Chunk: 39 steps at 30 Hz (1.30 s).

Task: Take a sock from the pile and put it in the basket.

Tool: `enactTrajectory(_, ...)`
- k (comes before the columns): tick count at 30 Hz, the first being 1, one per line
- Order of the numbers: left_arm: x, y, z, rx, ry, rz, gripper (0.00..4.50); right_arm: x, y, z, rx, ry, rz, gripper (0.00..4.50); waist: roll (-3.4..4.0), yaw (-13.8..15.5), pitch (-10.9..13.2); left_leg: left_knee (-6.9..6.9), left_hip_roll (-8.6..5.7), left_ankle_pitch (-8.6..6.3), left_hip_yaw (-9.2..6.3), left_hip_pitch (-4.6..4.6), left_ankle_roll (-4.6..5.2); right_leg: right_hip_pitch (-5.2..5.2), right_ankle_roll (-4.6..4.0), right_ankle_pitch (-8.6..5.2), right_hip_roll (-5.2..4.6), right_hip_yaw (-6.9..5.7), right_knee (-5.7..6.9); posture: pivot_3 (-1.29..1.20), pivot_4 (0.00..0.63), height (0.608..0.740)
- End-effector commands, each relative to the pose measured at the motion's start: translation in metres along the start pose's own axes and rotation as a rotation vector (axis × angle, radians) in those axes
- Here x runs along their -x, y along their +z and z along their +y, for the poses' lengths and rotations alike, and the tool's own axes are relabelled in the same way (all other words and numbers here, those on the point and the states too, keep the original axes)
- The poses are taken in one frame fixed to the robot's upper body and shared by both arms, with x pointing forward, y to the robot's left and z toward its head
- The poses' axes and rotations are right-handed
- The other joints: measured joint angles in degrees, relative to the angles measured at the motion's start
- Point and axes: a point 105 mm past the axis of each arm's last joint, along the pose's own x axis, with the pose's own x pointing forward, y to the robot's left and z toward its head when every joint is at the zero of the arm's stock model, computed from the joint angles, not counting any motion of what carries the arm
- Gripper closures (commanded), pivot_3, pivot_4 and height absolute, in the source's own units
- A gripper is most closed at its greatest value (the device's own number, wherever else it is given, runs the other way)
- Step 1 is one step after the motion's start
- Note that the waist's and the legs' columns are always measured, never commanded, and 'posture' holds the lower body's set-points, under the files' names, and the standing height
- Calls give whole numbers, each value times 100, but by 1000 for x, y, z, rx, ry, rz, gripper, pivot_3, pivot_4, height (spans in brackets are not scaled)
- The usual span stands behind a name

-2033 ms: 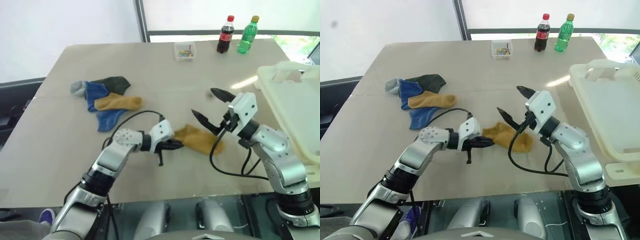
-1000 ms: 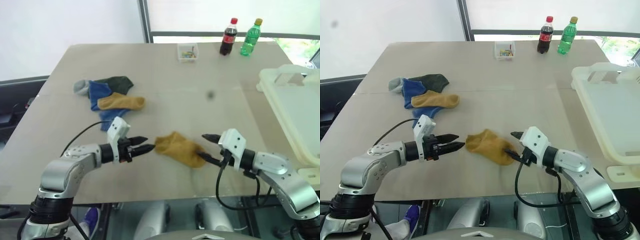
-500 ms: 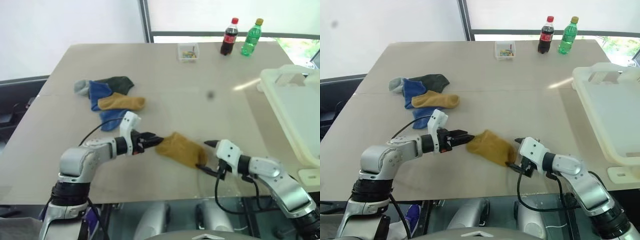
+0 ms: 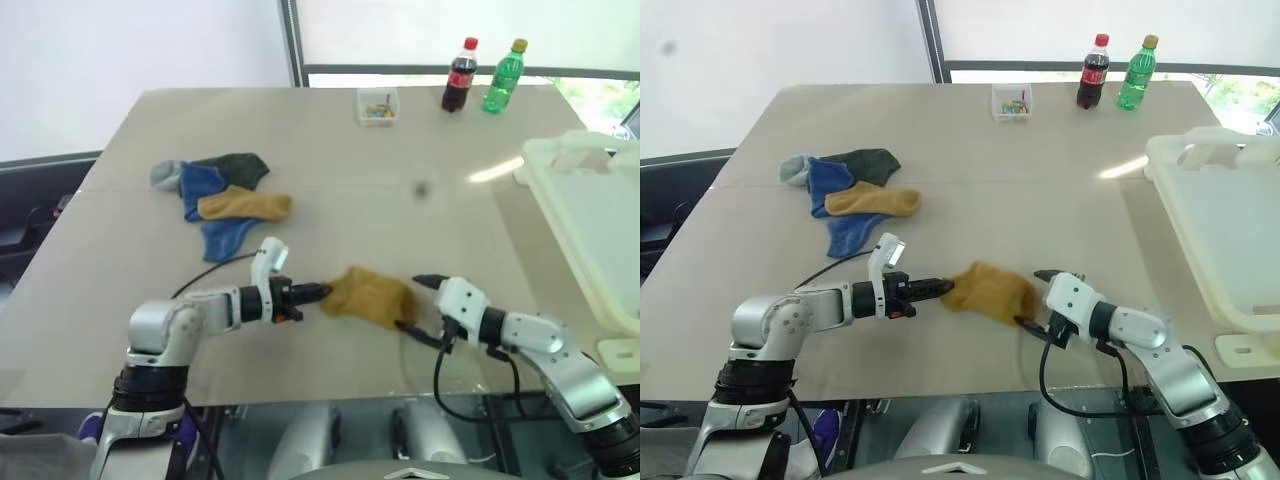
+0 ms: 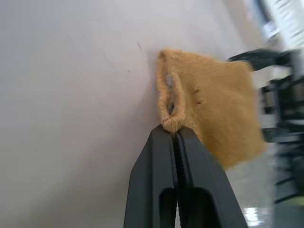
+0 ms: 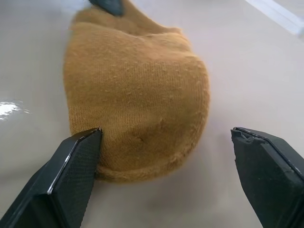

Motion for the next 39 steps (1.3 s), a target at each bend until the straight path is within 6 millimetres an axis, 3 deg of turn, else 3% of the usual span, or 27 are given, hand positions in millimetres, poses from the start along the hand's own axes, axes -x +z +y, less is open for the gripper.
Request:
enactTrajectory(1, 21, 26, -23, 38, -121, -99, 4462, 12, 32, -13, -18, -59, -133, 0, -1, -2, 1, 0, 1, 3, -2, -3, -6, -3, 0, 0, 1, -1, 0, 0, 150, 740)
enactTrajectory(8, 70, 57, -32, -22, -99, -154, 4462, 33, 25, -27, -24, -119, -99, 0, -11, -9, 8, -5, 0, 12, 8, -5, -21, -11, -1, 0, 1, 8, -3, 0, 150, 740)
enactTrajectory(12, 86, 84, -69, -158, -142, -103, 4462, 38, 30, -29, -53, -150, -125, 0, -31, 26, 21, -6, -2, 12, 4, -5, -21, -10, -1, 0, -3, 4, 0, 0, 150, 740)
enactTrajectory(16, 87, 78, -97, -231, -187, 77, 4462, 43, 32, -25, -75, -169, -132, 0, -32, -9, 22, -13, -4, 12, 6, -7, -22, -13, -1, 0, -4, 9, -5, 0, 150, 740)
enactTrajectory(18, 70, 76, -94, -240, -168, 119, 4462, 46, 32, -22, -78, -175, -123, 0, -20, -3, 19, -29, -6, 13, 17, -4, -22, -16, -2, -1, -8, 19, -11, 0, 150, 740)
enactTrajectory(20, 31, 67, -76, -312, -53, 178, 4462, 49, 31, -20, -90, -195, -115, 0, -16, 54, 19, -29, -9, 13, 15, -5, -23, -16, -2, -1, -11, 17, -11, 0, 150, 740)
enactTrajectory(22, -4, 58, -75, -314, -81, 186, 4462, 54, 33, -17, -97, -217, -114, 0, -17, 124, 20, -25, -10, 13, 16, -6, -23, -13, 0, 0, -12, 17, -9, 0, 150, 740)
enactTrajectory(26, -56, 44, -68, -271, -94, 182, 4462, 62, 38, -12, -79, -253, -104, 0, -35, 118, 30, -14, -9, 14, 17, -18, -23, -24, 2, 2, -7, 19, -4, 0, 150, 740)
enactTrajectory(29, -97, 27, -50, -252, -21, 209, 4462, 68, 45, -8, -62, -283, -95, 0, -33, 126, 29, -16, -8, 14, 23, -16, -24, -25, 2, 2, -3, 24, -4, 0, 150, 740)
enactTrajectory(32, -119, 14, -46, -239, -36, 233, 4462, 71, 52, -7, -61, -306, -100, 0, -34, 120, 30, -18, -6, 14, 25, -14, -24, -24, 2, 1, 0, 25, -4, 0, 150, 740)
enactTrajectory(37, -140, -3, -49, -250, -109, 258, 4462, 70, 54, -6, -55, -308, -82, 0, -34, 127, 30, -16, -6, 14, 25, -15, -24, -23, 2, 1, 0, 24, -5, 0, 150, 740)
enactTrajectory(38, -142, -2, -49, -247, -115, 244, 3832, 69, 54, -5, -52, -301, -77, 0, -34, 131, 30, -16, -6, 15, 25, -15, -24, -22, 2, 1, 0, 23, -5, 0, 150, 740)
enactTrajectory(39, -141, -1, -51, -250, -135, 235, 3535, 66, 54, -2, -45, -283, -71, 0, -34, 131, 30, -16, -7, 15, 25, -16, -24, -23, 2, 1, 0, 22, -5, 0, 150, 740)
